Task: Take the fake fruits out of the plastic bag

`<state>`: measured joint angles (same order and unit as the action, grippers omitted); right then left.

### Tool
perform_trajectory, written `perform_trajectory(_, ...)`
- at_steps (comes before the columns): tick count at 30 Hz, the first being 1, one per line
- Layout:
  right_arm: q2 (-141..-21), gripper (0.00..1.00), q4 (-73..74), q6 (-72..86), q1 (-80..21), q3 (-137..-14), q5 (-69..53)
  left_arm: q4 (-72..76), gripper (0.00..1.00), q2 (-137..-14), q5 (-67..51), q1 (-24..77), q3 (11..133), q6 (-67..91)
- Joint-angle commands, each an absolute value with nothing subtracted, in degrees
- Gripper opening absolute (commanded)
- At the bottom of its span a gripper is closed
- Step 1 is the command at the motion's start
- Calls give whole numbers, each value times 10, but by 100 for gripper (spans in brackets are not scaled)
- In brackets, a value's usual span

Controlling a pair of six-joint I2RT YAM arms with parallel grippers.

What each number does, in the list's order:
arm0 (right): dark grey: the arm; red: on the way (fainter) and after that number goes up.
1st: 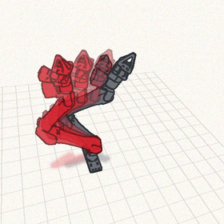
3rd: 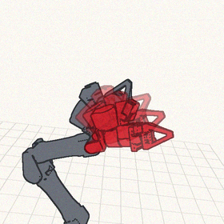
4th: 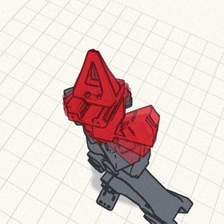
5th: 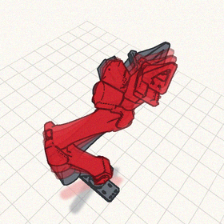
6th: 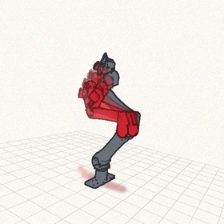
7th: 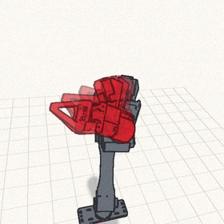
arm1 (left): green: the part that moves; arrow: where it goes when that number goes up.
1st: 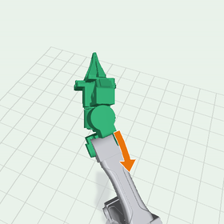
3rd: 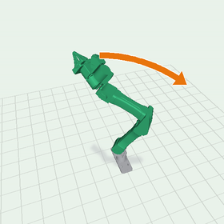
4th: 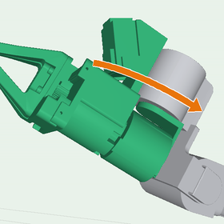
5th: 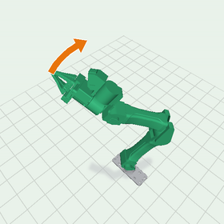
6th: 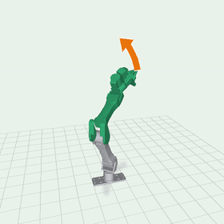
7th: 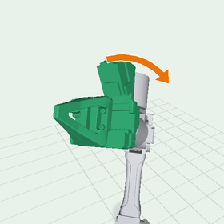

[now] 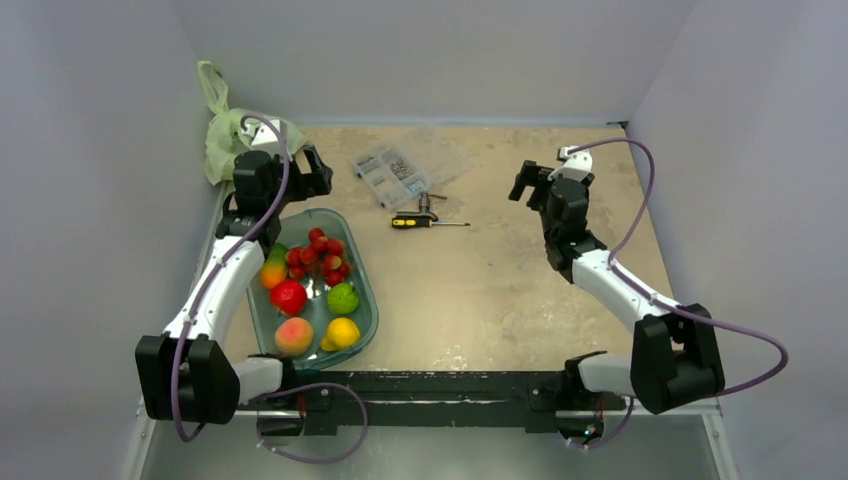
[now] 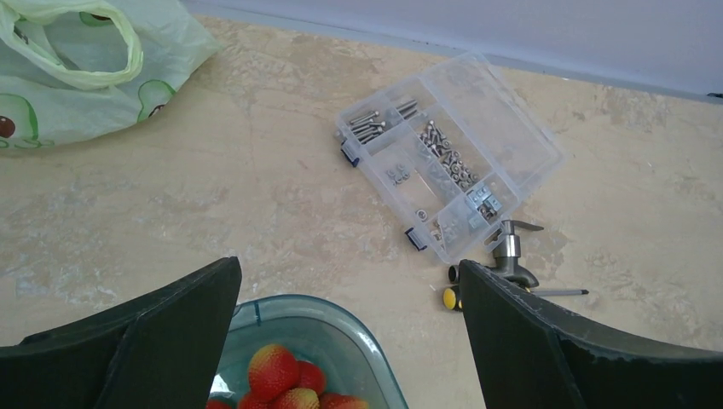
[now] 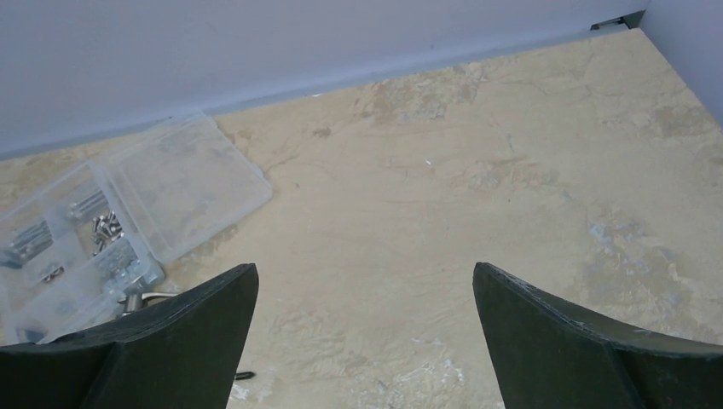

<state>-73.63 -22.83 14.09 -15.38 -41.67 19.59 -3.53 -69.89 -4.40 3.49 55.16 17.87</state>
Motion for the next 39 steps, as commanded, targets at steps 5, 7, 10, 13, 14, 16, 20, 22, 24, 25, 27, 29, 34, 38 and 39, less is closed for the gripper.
perform_trajectory(5, -769, 99, -210, 162, -159, -462, 189, -62, 100, -692, -31, 32, 586, 188)
perform_trajectory(7, -794, 99, -202, 170, -159, -475, 181, -69, 99, -699, -13, 32, 586, 196)
perform_trajectory(10, -805, 99, -228, 168, -161, -468, 179, -72, 100, -715, -2, 32, 589, 202)
perform_trajectory(13, -791, 99, -227, 164, -164, -461, 194, -77, 100, -735, -6, 28, 598, 215)
perform_trajectory(14, -782, 99, -227, 164, -164, -458, 193, -81, 99, -742, -8, 25, 602, 220)
perform_trajectory(16, -765, 99, -226, 166, -164, -453, 189, -93, 99, -752, -3, 19, 609, 231)
perform_trajectory(20, -737, 99, -230, 163, -164, -442, 192, -84, 100, -760, 45, 3, 593, 255)
perform_trajectory(22, -735, 99, -233, 157, -164, -441, 193, -57, 99, -767, 50, 0, 577, 287)
perform_trajectory(24, -745, 99, -229, 154, -166, -447, 185, -27, 100, -777, 64, -15, 569, 320)
perform_trajectory(25, -754, 99, -222, 154, -166, -455, 180, -14, 100, -784, 78, -16, 569, 333)
perform_trajectory(27, -763, 99, -199, 155, -166, -474, 172, 24, 100, -803, 86, -20, 581, 337)
perform_trajectory(29, -759, 99, -187, 155, -167, -481, 167, 27, 100, -830, 107, -31, 608, 346)
perform_trajectory(34, -762, 99, -174, 149, -175, -490, 175, 33, 100, -914, 83, -100, 670, 423)
perform_trajectory(38, -764, 99, -166, 150, -178, -499, 155, 108, 100, -962, 110, -118, 686, 395)
perform_trajectory(39, -766, 99, -159, 151, -178, -502, 155, 141, 100, -977, 121, -118, 690, 363)
